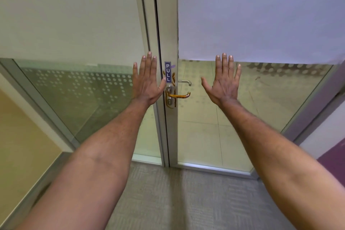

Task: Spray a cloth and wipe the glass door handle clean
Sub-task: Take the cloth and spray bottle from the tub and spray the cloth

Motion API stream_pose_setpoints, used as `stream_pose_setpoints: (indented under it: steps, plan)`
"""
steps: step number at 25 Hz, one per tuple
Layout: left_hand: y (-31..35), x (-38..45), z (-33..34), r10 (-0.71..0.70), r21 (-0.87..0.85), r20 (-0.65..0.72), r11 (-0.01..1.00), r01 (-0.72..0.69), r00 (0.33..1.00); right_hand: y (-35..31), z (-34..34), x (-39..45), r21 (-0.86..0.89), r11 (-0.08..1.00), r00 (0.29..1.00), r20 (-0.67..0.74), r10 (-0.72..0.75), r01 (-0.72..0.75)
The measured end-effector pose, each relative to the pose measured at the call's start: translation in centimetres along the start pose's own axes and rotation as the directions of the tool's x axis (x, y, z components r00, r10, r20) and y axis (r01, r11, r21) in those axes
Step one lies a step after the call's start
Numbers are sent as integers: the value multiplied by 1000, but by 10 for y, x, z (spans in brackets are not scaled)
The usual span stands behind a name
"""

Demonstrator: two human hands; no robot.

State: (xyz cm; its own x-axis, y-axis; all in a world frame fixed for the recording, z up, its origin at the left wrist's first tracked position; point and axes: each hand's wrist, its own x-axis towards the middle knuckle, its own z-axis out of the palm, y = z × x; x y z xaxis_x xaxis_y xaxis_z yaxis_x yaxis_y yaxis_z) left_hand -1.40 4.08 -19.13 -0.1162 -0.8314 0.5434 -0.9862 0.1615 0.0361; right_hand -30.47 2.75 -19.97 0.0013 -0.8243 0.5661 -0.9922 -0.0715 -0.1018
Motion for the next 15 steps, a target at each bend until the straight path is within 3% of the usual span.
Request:
stream_pose_setpoints:
  steps: [6, 15]
  plan:
    - [0, -73, 44, -68, 5, 144, 998, 68, 987, -1, 62, -87, -1, 1000, 982, 186, 18, -19]
    - [2, -226, 86, -243, 27, 309, 969, 246, 920, -20, 115, -196, 76, 992, 919, 374, -120, 99]
